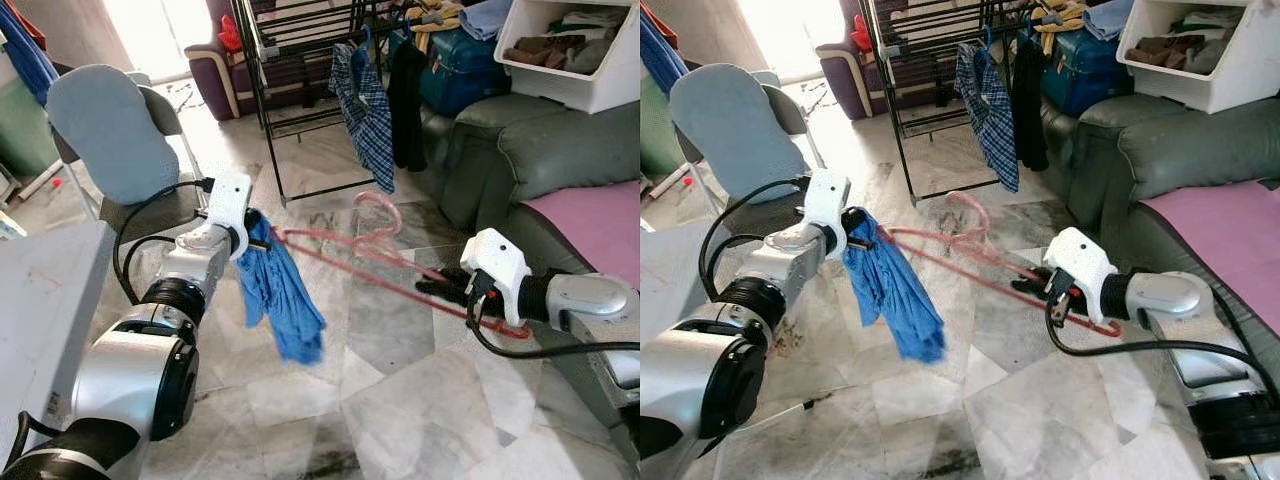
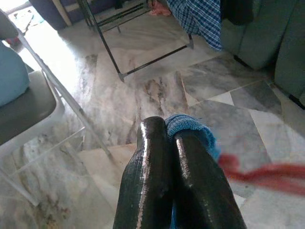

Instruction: Hang hanger

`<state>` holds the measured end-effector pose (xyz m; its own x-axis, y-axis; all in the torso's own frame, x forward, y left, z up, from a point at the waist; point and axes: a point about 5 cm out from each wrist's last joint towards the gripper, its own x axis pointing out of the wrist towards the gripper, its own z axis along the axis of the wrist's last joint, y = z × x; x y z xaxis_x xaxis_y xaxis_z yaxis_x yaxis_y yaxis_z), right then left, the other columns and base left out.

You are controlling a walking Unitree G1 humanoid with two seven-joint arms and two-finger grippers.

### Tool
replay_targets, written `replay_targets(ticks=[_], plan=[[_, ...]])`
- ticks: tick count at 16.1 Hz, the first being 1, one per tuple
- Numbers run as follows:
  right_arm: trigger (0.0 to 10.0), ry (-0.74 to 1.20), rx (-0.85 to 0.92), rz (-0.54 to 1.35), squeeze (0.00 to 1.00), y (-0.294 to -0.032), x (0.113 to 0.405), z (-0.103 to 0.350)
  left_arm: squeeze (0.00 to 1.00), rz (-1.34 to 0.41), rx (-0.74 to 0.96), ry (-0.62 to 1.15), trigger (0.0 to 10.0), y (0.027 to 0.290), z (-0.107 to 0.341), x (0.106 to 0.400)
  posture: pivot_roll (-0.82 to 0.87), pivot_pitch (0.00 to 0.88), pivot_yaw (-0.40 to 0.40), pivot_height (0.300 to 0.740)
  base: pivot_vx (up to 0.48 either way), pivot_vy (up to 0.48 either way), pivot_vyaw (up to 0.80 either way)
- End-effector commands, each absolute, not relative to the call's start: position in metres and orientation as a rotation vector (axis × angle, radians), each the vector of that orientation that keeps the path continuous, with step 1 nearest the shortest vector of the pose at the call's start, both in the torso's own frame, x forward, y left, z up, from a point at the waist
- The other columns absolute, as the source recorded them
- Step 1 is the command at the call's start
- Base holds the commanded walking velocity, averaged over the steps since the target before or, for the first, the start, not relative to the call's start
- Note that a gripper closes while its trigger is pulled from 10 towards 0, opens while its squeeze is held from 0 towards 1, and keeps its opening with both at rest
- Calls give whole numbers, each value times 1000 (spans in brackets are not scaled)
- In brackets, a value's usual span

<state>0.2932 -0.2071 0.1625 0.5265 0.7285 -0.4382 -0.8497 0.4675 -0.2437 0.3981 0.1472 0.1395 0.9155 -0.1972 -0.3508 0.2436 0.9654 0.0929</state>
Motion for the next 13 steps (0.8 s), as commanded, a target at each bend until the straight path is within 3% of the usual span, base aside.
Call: replay_targets(ticks=[1, 7, 10, 13], plan=[[10000, 276, -448, 1041, 0, -201, 289, 168, 0, -211, 146, 336, 10000, 149, 147, 401, -160, 0, 154, 736, 0, 0, 0], [10000, 309, -429, 1077, 0, -191, 286, 156, 0, -226, 203, 306, 10000, 146, 152, 403, -156, 0, 157, 736, 0, 0, 0], [10000, 305, -487, 884, 0, -194, 305, 147, 0, -321, 180, 270, 10000, 143, 169, 406, -153, 0, 160, 736, 0, 0, 0], [10000, 316, -498, 835, 0, -199, 309, 144, 0, -341, 239, 250, 10000, 155, 174, 406, -149, 0, 160, 736, 0, 0, 0]])
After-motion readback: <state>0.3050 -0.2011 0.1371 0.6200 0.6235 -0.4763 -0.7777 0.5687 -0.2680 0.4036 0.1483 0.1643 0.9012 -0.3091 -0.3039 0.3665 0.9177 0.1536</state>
